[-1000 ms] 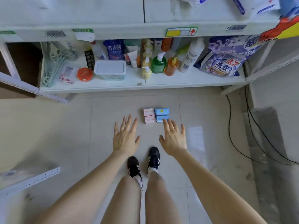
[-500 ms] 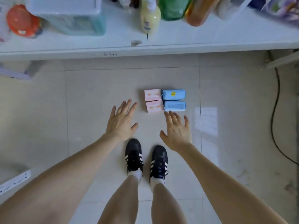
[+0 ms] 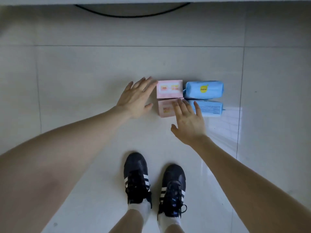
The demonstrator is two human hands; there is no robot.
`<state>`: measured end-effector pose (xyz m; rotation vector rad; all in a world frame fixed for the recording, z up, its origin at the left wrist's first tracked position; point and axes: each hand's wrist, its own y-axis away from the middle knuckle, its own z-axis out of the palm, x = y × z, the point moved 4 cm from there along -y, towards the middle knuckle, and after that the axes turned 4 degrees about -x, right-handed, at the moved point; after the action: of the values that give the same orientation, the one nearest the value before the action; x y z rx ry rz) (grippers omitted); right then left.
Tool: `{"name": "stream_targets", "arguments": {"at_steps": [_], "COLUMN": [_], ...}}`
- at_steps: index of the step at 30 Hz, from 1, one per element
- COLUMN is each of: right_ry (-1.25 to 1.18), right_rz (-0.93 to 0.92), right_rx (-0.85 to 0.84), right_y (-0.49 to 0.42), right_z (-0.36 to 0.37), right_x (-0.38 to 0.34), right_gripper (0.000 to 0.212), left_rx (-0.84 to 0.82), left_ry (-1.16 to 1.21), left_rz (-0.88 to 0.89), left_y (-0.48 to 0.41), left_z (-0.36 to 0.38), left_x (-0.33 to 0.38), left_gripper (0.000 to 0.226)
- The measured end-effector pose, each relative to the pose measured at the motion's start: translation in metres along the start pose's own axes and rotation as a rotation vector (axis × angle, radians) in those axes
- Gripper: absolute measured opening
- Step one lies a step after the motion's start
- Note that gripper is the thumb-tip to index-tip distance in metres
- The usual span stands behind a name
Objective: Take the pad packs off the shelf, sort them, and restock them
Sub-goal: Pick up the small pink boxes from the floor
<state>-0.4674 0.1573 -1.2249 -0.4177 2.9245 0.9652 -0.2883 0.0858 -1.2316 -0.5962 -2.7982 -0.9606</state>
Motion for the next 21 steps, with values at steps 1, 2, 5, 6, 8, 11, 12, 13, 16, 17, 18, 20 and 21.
{"name": "stream_targets", "arguments": {"at_steps": [1, 2, 5, 6, 8, 11, 12, 13, 16, 17, 18, 20, 21], "right_ry": [0.013, 0.025, 0.077, 0.096, 0.133, 0.165, 0.17, 0.176, 0.156, 0.135, 0.115, 0.082, 0.066], "right_rz": [-0.007, -0.012, -0.022, -0.027, -0.045, -0.067, -0.057, -0.043, -0.014, -0.008, -0.003, -0.001, 0.0], "right_rx": [0.004, 0.01, 0.061, 0.103, 0.184, 0.211, 0.203, 0.19, 0.156, 0.148, 0.138, 0.123, 0.119], "right_y": [-0.005, -0.009, -0.016, -0.017, -0.018, -0.019, -0.02, -0.021, -0.025, -0.026, -0.026, -0.025, -0.023], "right_z": [0.004, 0.008, 0.014, 0.014, 0.014, 0.015, 0.015, 0.015, 0.013, 0.012, 0.011, 0.01, 0.009], "right_x": [0.001, 0.002, 0.005, 0.006, 0.007, 0.008, 0.008, 0.008, 0.006, 0.006, 0.006, 0.005, 0.004], "right_gripper": [0.081, 0.08, 0.076, 0.073, 0.066, 0.056, 0.056, 0.056, 0.056, 0.054, 0.052, 0.049, 0.048], "left_rx": [-0.003, -0.005, -0.008, -0.007, -0.004, 0.003, 0.006, 0.013, 0.044, 0.049, 0.048, 0.034, 0.028], "left_ry": [-0.008, -0.014, -0.013, -0.012, -0.016, -0.018, -0.015, -0.009, 0.015, 0.019, 0.024, 0.058, 0.086], "left_rz": [0.013, 0.023, 0.037, 0.042, 0.054, 0.072, 0.076, 0.079, 0.087, 0.093, 0.098, 0.099, 0.091], "left_y": [-0.008, -0.015, -0.03, -0.034, -0.04, -0.045, -0.047, -0.048, -0.051, -0.052, -0.052, -0.051, -0.049], "left_z": [0.003, 0.005, 0.009, 0.01, 0.011, 0.012, 0.012, 0.011, 0.008, 0.006, 0.004, 0.002, 0.0], "left_x": [-0.001, -0.002, -0.003, -0.003, -0.003, 0.0, 0.001, 0.002, 0.005, 0.006, 0.007, 0.008, 0.008], "left_gripper": [0.075, 0.075, 0.076, 0.076, 0.076, 0.075, 0.075, 0.075, 0.072, 0.07, 0.068, 0.064, 0.063]}}
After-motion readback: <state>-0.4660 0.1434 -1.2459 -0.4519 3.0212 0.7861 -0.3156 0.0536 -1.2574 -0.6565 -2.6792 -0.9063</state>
